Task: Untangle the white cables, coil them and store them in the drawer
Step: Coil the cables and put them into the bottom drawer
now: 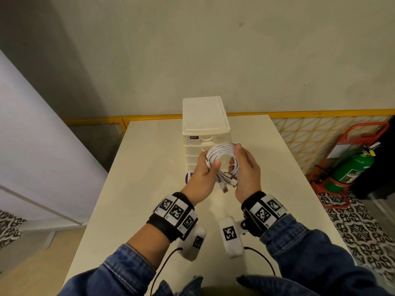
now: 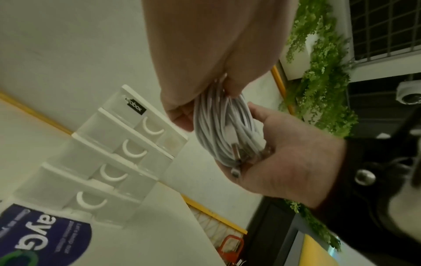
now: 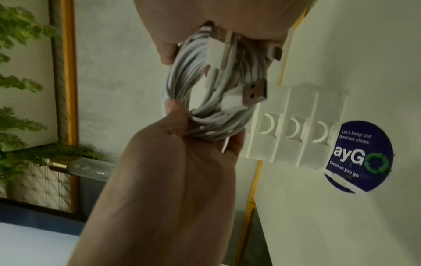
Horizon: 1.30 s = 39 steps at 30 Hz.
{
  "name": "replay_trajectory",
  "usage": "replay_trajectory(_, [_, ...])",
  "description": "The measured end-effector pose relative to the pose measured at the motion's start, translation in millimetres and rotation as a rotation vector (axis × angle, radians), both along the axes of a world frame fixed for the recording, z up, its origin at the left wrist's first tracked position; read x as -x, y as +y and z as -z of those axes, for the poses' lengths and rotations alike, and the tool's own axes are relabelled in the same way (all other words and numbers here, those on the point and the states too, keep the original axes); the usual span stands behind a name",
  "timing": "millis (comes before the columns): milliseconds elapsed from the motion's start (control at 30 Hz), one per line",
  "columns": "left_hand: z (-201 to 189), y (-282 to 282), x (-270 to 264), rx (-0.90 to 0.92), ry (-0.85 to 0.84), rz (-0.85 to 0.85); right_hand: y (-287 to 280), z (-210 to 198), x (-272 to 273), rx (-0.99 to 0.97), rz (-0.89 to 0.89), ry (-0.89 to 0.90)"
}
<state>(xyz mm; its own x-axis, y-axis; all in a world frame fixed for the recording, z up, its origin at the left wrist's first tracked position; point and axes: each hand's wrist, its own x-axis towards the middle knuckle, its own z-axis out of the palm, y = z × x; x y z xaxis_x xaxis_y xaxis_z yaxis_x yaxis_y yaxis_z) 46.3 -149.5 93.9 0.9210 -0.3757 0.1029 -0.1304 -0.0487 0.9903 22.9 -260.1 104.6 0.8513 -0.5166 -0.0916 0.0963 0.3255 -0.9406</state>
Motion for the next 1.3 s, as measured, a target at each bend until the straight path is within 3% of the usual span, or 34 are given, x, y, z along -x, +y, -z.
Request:
replay_trajectory(100, [5.8, 12.1, -2.1, -0.145, -0.051, 0.102, 1.9, 0.9, 1.2, 0.093, 0.045, 0.017])
replay_trajectory(267, [7.3, 24.9, 4.2, -0.380, 0.005, 0.224, 4.2, 8.5, 4.5, 0.129, 0.103, 0.068])
replay_trajectory(367, [6.7, 28.3, 4.0, -0.404, 0.031, 0.241, 2.8, 14.8, 6.6, 0.150, 0.103, 0.098])
replay_trajectory(600, [-1.8, 18.0, -5.2, -0.275, 0.146, 0.340, -31.0, 16.7, -17.7, 0.290, 0.051, 0.085])
replay_trajectory(700, [5.2, 6.7, -16.9, -0.198, 0.274, 0.252, -59.5, 11.8, -41.9, 0.507, 0.000, 0.071])
replay_trajectory(833, [28.0, -4.2, -45.9, -0.154, 0.431, -0.001, -96.2, 3.8, -77.5, 0.824, -0.110, 0.070])
replay_trajectory(1000, [78.2, -12.5, -86.7, -0.171, 0.782, -0.276, -128.3, 1.8, -126.7, 1.148, -0.312, 0.143])
replay_trajectory(1167, [101.5, -29.5, -112.6, -0.037, 1.004, -0.264, -135.3, -2.4, -161.5, 1.194, -0.528, 0.265])
replay_trajectory(1300, [116.2, -42.3, -125.4, 0.116, 1.034, -0.355, -133.6, -6.8, -177.2, 1.123, -0.649, 0.349])
